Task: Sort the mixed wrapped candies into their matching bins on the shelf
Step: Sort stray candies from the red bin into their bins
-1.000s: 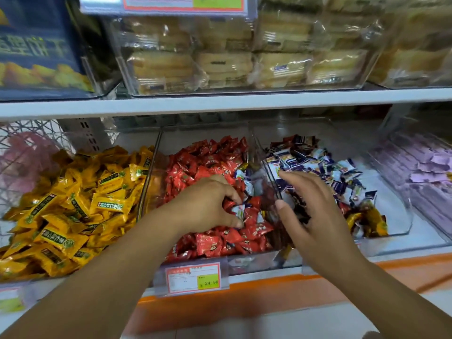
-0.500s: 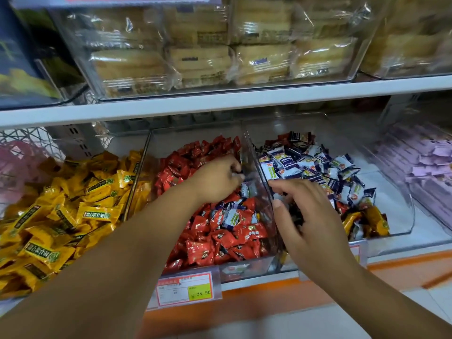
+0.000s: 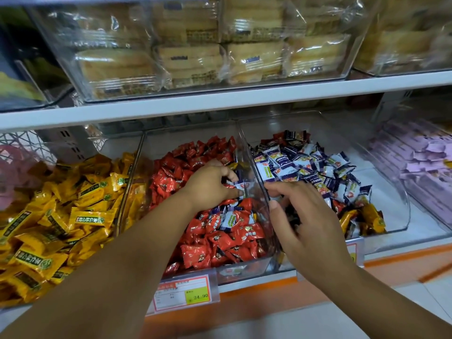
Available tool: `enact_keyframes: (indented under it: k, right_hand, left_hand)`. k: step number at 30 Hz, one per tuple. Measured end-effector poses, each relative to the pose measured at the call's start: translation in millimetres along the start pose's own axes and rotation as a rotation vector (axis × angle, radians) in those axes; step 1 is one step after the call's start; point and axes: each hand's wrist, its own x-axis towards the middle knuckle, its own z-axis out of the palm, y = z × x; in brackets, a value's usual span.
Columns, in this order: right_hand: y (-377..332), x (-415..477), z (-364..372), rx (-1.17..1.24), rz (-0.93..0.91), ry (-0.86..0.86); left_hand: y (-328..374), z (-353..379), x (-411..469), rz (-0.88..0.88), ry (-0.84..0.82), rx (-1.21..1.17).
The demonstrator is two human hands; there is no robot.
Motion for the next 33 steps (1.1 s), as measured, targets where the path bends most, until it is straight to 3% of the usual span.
enact_keyframes:
  k: [5, 13, 19, 26, 30, 33]
  right_hand:
    - [-2, 0, 0, -0.014, -0.012, 0.015]
    - [-1, -1, 1, -0.006, -0.040, 0.040]
    - [-1, -1, 0, -0.008, -0.034, 0.044]
    - [0, -2, -1, -0.005, -0.016, 0.025]
    - [0, -3, -2, -0.003, -0.012, 0.028]
    - [-1, -3, -2, 0.016, -0.014, 0.045]
  left_hand:
    - [5, 2, -4, -0.048, -0.061, -0.041]
    - [10, -14, -13, -0.040, 0.117, -0.349]
    - [10, -36, -28, -0.107, 0.092, -0.419]
    - [21, -49, -37, -0.197, 0.193, -0.617]
    - [26, -54, -39, -0.147, 0.171, -0.535]
    - [34, -54, -36, -0.101, 0.251, -0.526]
